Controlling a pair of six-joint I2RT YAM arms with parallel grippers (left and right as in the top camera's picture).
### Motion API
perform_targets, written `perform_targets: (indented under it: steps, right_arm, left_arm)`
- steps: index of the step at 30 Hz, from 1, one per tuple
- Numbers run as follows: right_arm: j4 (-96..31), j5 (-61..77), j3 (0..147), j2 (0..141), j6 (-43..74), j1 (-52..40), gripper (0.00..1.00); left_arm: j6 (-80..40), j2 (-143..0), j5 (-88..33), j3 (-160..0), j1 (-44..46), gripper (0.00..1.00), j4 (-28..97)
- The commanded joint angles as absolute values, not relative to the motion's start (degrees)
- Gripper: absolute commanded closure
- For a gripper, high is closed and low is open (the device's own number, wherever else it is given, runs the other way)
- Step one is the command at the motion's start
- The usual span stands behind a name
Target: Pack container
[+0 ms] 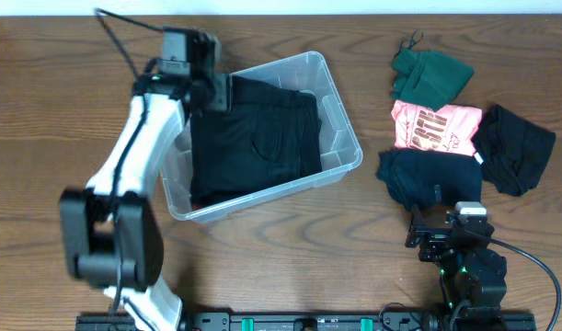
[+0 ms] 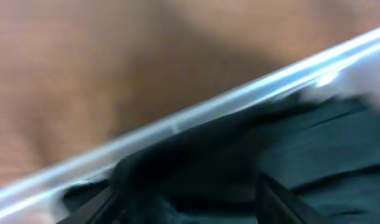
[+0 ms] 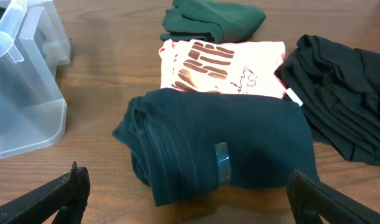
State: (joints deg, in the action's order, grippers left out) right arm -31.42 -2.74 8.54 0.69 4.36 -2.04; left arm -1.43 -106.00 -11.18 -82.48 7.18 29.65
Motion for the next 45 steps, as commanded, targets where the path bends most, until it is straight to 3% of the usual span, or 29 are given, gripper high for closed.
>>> perform_targets:
  steps: [1,8,14,22,24,27,36,45]
  right_arm:
    - [-31.3,-2.7,8.4,0.4,5.1,-1.7,0.01]
    - [-31.3,-2.7,8.4,0.4,5.1,-1.7,0.01]
    - [-31.3,-2.7,8.4,0.4,5.1,-1.7,0.01]
    - [-31.3,-2.7,8.4,0.4,5.1,-1.7,0.01]
    - [-31.3,-2.7,8.4,0.4,5.1,-1.7,0.01]
    - [-31.3,-2.7,8.4,0.4,5.1,-1.7,0.01]
    - [-31.3,-2.7,8.4,0.4,5.1,-1.7,0.01]
    - [-31.3,-2.7,8.4,0.4,5.1,-1.7,0.01]
  left_arm:
    - [-1.3,-111.2,-11.0,-81.4,7.6,0.41,32.4]
    - [-1.0,-113.5,-10.9,-81.4,7.6,0.41,41.4]
    - [-0.4,-113.1,-10.9,-82.6,7.6,0.41,42.0]
    - [-0.5,-105.6,-11.0,-92.1,7.6,0.39,51.1]
    - [-1.0,-102.5,-10.9,-94.0,7.4,0.30,52.7]
    - [-5.0,-97.9,-8.2,-94.8,6.6,0.26,55.1]
    - [-15.2,-94.3,-2.1,-93.1,-1.4,0.25,69.8]
    - [-16.9,-94.3,-2.3,-83.0,-9.1,0.25,67.9]
